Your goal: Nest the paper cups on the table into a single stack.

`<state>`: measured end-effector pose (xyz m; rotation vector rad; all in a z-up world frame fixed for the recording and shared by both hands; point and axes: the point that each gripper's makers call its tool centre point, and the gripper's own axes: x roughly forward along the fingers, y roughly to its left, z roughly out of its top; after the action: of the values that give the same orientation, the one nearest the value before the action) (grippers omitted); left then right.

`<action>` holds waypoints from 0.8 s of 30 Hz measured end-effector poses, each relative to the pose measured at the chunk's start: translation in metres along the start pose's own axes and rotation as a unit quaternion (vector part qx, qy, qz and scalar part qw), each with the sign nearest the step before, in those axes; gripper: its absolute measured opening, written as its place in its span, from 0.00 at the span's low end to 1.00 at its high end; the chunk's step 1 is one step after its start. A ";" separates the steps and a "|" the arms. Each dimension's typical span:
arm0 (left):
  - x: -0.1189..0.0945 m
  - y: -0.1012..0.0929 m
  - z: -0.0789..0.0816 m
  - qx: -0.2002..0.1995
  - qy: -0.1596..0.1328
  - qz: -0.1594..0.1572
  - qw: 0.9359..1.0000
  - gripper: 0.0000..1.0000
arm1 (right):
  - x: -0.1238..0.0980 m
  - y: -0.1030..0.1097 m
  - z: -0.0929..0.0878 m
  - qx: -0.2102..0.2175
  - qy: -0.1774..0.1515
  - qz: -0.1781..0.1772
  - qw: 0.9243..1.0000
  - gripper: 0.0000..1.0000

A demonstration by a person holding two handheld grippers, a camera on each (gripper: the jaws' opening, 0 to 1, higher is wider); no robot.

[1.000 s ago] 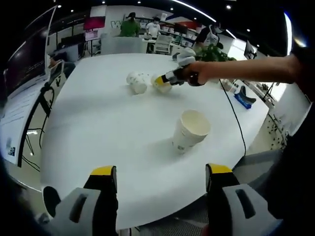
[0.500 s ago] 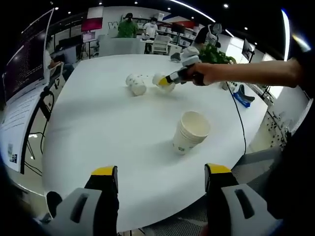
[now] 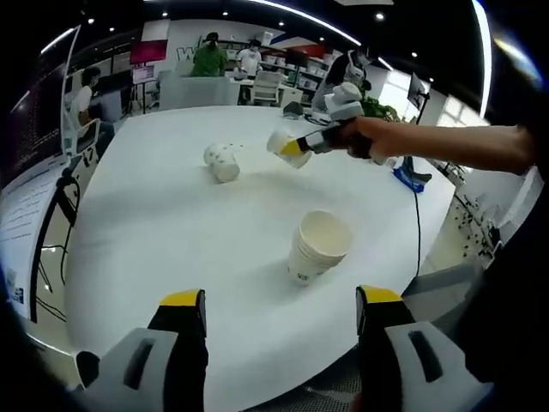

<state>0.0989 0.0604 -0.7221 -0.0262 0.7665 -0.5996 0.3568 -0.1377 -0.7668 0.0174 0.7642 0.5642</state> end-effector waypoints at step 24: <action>-0.008 -0.006 0.038 -0.004 -0.048 -0.022 0.999 0.68 | -0.075 0.090 0.002 -0.106 -0.041 0.074 0.991 0.37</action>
<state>0.1161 0.0521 -0.6875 -0.0792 0.6763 -0.6318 0.2712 -0.0977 -0.6972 -0.0991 0.6232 0.7800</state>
